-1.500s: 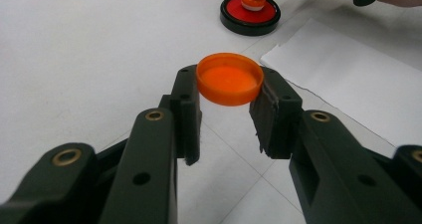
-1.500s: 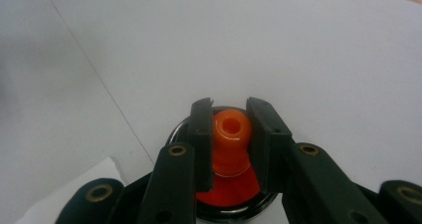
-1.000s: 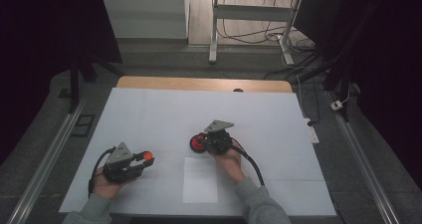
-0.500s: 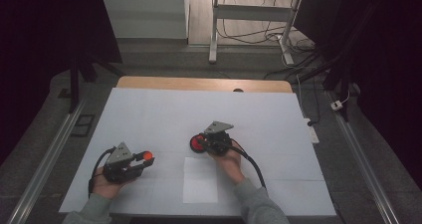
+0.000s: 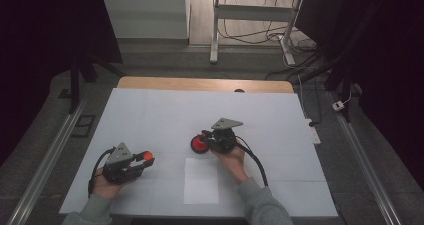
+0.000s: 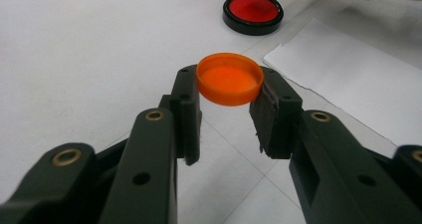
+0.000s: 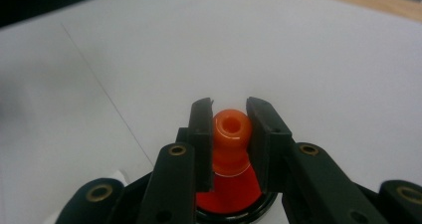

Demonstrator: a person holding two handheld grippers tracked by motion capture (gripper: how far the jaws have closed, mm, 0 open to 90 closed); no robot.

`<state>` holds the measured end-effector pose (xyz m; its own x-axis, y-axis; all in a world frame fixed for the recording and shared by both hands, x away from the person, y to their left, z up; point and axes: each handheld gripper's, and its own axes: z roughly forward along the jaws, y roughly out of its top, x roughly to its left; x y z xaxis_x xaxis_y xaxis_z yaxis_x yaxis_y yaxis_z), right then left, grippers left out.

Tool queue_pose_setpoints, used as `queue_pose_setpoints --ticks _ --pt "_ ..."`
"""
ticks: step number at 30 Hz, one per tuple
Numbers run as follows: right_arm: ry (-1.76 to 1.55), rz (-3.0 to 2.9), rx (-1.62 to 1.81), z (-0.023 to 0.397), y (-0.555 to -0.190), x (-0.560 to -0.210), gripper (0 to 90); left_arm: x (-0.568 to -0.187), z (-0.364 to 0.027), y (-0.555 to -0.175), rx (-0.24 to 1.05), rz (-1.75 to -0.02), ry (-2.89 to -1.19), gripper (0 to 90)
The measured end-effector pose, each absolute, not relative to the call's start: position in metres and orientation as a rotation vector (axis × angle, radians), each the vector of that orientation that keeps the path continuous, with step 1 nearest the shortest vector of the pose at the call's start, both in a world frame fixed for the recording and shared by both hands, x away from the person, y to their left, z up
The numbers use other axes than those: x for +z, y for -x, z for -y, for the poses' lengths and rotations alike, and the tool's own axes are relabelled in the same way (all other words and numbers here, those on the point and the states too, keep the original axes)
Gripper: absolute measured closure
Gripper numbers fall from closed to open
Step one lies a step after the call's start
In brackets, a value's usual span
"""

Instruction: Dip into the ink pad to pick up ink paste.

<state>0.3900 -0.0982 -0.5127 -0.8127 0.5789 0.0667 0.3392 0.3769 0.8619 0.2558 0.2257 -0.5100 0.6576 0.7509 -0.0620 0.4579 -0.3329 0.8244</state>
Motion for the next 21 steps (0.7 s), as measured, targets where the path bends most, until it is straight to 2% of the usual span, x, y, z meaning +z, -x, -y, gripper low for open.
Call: queue_pose_setpoints --ticks 21 --pt "-0.780 -2.385 1.456 0.118 -0.379 -0.502 72.4 -0.510 -0.225 -0.255 0.421 -0.940 -1.992 65.0"
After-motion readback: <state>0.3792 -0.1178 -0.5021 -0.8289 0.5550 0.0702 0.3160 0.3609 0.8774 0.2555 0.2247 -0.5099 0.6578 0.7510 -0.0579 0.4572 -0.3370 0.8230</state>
